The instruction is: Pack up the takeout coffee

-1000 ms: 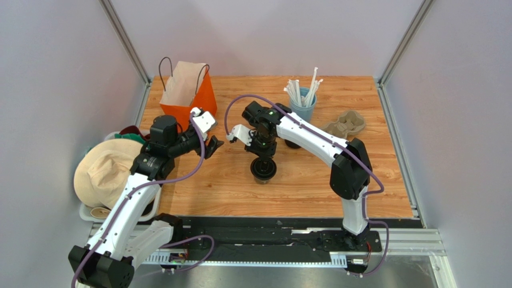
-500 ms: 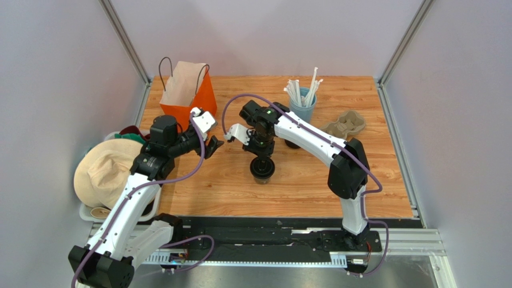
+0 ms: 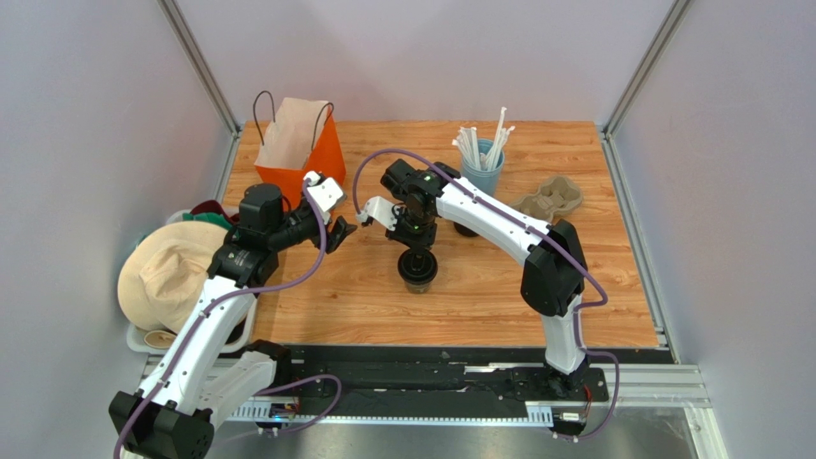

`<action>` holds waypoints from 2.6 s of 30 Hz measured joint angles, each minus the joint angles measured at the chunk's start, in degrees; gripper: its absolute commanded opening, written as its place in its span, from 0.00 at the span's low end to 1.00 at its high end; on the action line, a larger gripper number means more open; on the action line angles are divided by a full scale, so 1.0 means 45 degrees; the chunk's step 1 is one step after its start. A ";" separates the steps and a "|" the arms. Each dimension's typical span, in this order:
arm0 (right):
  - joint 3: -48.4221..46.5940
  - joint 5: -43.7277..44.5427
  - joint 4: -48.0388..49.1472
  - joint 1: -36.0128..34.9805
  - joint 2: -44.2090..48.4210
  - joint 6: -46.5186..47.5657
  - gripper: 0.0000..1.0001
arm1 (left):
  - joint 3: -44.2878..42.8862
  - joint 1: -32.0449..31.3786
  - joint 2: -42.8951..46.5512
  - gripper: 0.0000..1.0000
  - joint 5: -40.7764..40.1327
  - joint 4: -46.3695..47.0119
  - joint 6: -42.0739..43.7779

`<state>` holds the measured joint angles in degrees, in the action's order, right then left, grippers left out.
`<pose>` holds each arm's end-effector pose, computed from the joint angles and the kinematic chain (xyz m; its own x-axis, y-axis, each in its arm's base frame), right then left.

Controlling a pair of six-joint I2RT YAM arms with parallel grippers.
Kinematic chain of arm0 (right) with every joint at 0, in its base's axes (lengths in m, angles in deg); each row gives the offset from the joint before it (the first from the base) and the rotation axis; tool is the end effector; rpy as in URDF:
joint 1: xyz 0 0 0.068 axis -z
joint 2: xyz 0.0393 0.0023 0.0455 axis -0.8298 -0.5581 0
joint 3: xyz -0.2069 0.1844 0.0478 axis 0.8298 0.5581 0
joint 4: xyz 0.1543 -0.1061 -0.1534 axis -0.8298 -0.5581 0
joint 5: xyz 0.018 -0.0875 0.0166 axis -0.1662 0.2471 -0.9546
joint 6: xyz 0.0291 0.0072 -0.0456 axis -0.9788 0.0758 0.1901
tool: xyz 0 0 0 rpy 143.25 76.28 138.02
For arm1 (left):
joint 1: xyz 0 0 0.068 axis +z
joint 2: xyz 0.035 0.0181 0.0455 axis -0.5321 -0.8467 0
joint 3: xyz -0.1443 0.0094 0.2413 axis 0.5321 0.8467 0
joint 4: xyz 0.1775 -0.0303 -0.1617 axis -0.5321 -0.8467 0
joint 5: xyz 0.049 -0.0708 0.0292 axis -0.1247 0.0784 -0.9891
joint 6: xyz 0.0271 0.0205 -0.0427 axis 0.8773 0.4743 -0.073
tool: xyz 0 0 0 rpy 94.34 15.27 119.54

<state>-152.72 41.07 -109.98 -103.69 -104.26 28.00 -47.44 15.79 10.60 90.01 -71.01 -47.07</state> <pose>0.2545 0.2877 0.2825 -0.1429 -0.9580 -0.2485 -0.9897 0.1407 0.0264 0.1622 -0.0665 0.3443 -0.0911 0.3399 -0.9360 0.7664 0.6241 0.1521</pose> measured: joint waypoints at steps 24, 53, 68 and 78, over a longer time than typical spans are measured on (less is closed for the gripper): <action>0.0063 0.0136 0.0068 -0.0039 -0.0121 0.0019 0.25 | 0.0029 0.0000 0.0010 0.72 0.0039 -0.0005 -0.0010; -0.0325 0.0199 -0.0097 -0.0155 -0.0112 0.0019 0.51 | 0.0029 0.0000 0.0005 0.73 0.0034 0.0000 -0.0005; -0.0500 0.0418 -0.0141 0.0636 0.1423 -0.0617 0.81 | 0.0029 0.0005 0.0005 0.81 0.0253 -0.0005 0.0000; 0.4158 -0.1443 0.1749 0.2895 0.6523 -0.2195 0.81 | -0.0427 -0.0170 -0.1904 0.88 0.2322 -0.0617 0.0019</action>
<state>-134.01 34.57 -102.11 -90.66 -74.91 18.12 -49.36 15.02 2.03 100.46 -73.79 -46.98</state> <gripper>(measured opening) 0.812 0.878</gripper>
